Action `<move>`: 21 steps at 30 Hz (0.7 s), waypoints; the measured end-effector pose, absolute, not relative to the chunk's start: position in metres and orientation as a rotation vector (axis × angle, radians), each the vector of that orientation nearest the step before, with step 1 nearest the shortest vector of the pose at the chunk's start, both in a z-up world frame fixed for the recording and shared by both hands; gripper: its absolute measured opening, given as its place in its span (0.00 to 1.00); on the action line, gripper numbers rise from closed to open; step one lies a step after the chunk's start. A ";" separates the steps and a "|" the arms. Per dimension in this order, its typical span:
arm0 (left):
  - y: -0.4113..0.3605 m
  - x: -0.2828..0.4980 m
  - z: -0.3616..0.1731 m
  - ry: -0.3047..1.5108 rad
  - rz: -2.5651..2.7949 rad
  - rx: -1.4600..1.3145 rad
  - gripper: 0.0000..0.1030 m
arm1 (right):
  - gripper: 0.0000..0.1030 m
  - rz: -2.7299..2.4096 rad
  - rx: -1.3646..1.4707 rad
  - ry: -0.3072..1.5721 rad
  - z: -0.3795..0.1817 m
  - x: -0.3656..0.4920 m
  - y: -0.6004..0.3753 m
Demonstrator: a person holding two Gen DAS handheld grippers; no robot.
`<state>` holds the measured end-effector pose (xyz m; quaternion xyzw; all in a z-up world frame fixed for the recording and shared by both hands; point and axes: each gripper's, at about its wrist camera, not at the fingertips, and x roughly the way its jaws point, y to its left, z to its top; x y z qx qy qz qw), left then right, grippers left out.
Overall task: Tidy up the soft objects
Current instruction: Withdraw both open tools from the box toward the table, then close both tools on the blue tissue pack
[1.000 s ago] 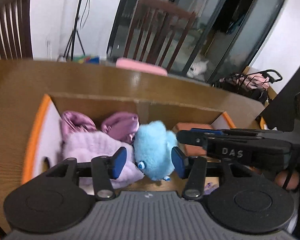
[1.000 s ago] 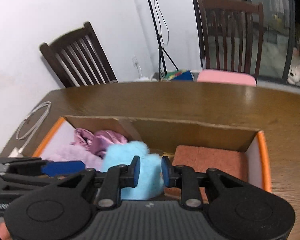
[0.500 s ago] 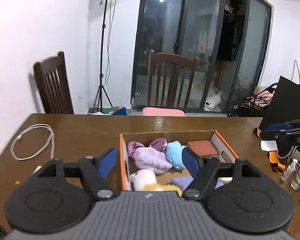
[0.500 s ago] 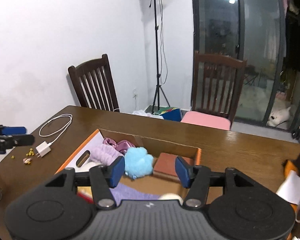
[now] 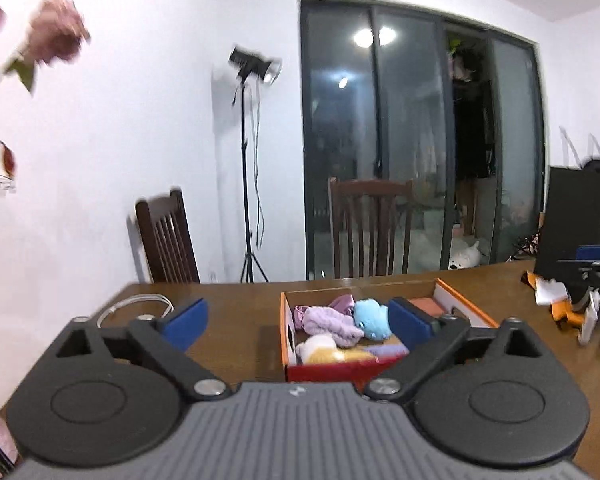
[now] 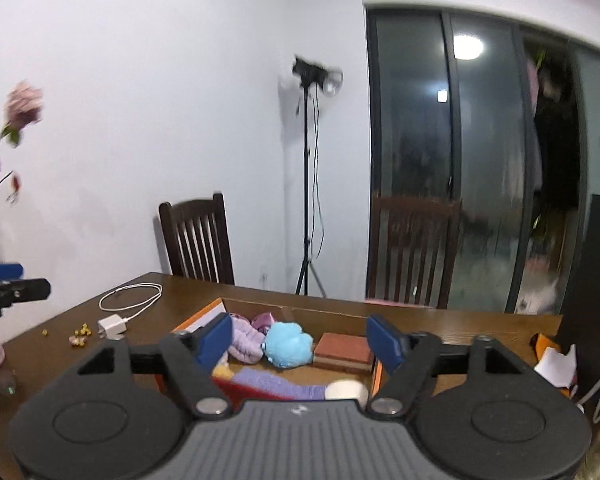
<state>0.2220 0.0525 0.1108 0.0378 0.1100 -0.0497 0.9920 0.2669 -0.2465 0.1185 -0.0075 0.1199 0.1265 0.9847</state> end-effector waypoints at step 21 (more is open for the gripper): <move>0.051 0.169 0.005 0.401 -0.137 0.014 1.00 | 0.84 0.331 0.097 0.430 -0.006 0.188 -0.210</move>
